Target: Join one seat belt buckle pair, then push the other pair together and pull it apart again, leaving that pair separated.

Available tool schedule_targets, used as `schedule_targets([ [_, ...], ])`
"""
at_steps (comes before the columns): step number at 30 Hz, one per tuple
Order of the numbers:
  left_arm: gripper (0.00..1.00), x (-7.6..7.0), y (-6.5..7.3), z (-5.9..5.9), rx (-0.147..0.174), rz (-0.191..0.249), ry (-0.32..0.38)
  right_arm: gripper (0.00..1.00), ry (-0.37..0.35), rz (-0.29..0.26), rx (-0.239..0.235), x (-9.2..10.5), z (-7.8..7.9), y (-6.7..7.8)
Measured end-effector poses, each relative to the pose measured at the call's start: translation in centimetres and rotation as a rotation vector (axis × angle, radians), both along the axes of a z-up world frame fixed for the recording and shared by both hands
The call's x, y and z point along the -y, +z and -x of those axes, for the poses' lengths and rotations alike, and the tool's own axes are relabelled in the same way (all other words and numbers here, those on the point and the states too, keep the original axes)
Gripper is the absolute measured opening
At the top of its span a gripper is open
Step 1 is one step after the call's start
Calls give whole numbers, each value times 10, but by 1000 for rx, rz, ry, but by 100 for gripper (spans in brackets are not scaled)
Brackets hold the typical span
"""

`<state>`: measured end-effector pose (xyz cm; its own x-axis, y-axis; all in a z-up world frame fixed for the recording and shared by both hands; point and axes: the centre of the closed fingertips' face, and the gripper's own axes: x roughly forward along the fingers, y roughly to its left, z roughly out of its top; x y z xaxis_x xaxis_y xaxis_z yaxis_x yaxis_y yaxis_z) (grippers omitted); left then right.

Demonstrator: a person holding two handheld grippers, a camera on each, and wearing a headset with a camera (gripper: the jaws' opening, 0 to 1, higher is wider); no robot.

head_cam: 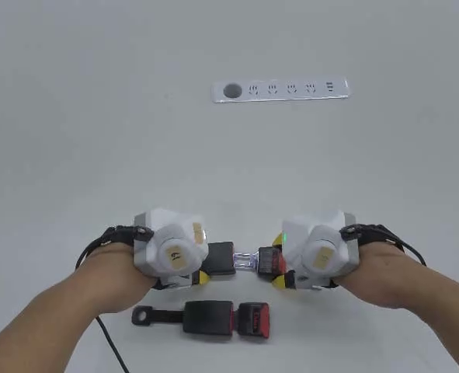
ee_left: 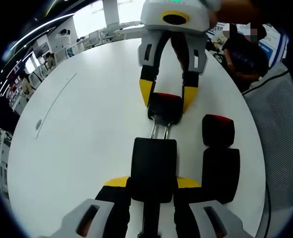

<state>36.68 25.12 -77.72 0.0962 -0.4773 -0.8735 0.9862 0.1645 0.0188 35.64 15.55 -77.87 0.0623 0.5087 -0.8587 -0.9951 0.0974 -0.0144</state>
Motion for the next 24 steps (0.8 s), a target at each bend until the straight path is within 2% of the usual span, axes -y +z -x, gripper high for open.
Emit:
schedule_targets([
  [11,33,2,-2,-1,1,7,-12,32,8,-18,12,-10,-2,1],
  [18,33,3,0,0,0,9,-17,31,7,-5,13,-11,-4,-2],
  [24,32,2,0,0,2,17,-14,30,19,9,33,-14,-6,-3],
])
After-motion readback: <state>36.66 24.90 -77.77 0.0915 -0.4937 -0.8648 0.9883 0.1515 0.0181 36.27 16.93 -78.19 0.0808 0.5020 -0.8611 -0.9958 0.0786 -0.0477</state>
